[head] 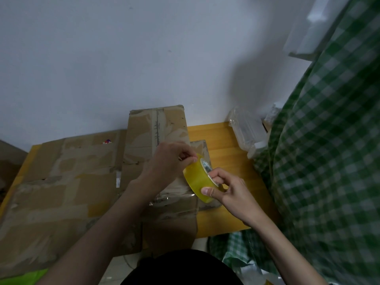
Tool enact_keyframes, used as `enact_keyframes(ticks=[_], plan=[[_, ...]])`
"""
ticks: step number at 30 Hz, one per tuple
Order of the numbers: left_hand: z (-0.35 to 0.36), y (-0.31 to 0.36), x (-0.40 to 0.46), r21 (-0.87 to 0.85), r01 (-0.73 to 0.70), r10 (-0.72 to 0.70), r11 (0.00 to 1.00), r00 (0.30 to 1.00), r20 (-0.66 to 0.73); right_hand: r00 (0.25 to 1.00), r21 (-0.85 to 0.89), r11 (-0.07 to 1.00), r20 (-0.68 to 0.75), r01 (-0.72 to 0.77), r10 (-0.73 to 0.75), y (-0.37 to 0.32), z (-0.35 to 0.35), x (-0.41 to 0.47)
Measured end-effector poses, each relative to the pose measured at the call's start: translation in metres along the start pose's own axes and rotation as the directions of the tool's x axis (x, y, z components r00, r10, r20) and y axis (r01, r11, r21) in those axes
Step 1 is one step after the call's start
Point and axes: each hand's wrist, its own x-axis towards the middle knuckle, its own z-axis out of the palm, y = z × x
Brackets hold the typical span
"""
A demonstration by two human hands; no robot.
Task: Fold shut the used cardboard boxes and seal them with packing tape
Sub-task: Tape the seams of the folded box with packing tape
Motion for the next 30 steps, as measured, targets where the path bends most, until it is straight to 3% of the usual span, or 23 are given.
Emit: enact_keyframes(ticks=[9, 14, 20, 25, 30], plan=[[0.003, -0.005, -0.01, 0.102, -0.195, 0.195, 0.976, 0.981, 0.01, 1.0, 0.036, 0.999, 0.028, 0.002, -0.003, -0.004, 0.0, -0.003], [0.005, -0.005, -0.017, 0.137, -0.212, 0.2, 0.968, 0.975, 0.097, 0.999, 0.071, 0.997, 0.054, 0.0, -0.004, -0.008, 0.0, -0.004], [0.001, -0.011, -0.027, -0.015, -0.062, 0.064, 0.998, 0.966, 0.25, 0.986, 0.049, 0.997, 0.156, -0.065, 0.056, -0.014, -0.009, -0.005], [-0.007, -0.024, -0.028, -0.183, 0.126, -0.039, 0.975, 0.908, 0.416, 0.971, -0.013, 0.998, 0.231, -0.058, 0.059, -0.019, -0.014, -0.006], [-0.004, -0.027, -0.03, -0.189, 0.121, -0.049, 0.974, 0.937, 0.347, 0.965, -0.072, 0.996, 0.252, -0.061, 0.077, -0.021, -0.015, -0.006]])
